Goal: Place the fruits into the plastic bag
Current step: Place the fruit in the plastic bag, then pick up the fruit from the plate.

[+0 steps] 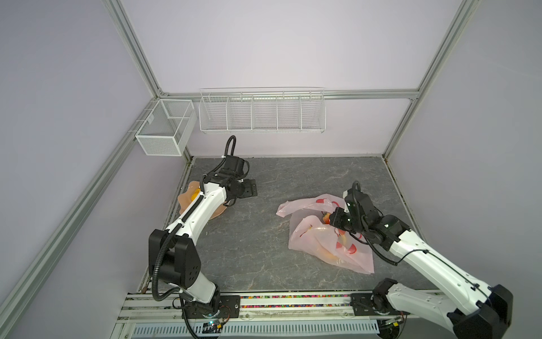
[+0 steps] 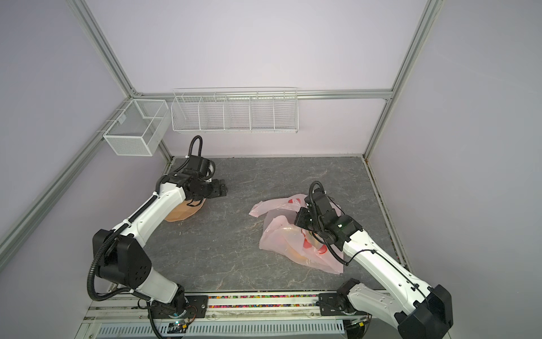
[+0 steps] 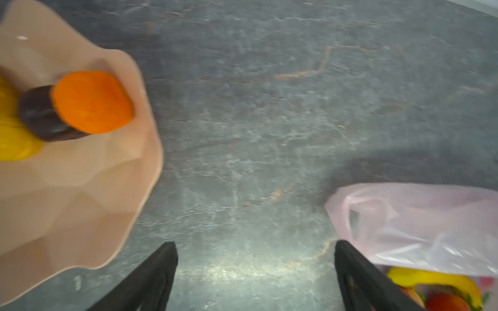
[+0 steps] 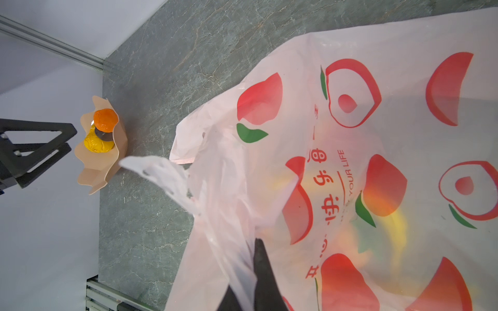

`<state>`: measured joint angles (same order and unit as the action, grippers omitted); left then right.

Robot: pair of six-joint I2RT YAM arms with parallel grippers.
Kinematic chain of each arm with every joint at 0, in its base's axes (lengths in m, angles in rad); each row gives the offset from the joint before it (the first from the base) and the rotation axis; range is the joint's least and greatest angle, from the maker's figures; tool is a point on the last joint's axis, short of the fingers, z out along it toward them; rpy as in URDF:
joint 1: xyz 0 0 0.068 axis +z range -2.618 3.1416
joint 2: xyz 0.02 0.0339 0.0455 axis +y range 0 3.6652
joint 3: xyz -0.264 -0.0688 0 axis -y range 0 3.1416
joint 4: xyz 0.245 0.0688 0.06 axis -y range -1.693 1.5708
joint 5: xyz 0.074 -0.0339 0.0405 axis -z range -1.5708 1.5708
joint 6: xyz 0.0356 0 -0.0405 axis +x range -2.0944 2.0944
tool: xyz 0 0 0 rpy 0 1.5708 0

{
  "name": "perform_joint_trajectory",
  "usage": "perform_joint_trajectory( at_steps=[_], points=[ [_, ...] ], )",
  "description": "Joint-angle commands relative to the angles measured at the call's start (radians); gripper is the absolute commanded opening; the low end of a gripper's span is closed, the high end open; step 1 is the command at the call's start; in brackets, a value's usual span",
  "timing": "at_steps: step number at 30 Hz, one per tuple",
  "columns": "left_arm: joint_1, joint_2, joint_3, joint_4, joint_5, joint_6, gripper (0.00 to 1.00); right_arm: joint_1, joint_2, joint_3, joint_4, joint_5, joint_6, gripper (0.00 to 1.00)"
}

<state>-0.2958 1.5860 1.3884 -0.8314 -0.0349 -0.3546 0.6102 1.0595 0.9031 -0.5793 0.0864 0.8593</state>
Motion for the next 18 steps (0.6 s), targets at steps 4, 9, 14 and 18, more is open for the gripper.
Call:
perform_joint_trajectory(
  at_steps=[4,9,14,18],
  points=[
    [0.131,0.071,0.048,-0.045,-0.119,-0.006,0.92,0.0,0.005,0.01,0.003,0.002,-0.014,0.06],
    [0.208,0.164,0.089,-0.031,-0.11,0.023,0.9,0.0,-0.004,0.01,-0.009,0.008,-0.012,0.06],
    [0.261,0.241,0.119,0.003,-0.086,0.014,0.83,0.0,-0.011,0.008,-0.015,0.013,-0.005,0.06],
    [0.285,0.294,0.149,0.033,-0.062,0.005,0.79,0.0,-0.012,0.008,-0.016,0.015,0.0,0.06]
  ],
)
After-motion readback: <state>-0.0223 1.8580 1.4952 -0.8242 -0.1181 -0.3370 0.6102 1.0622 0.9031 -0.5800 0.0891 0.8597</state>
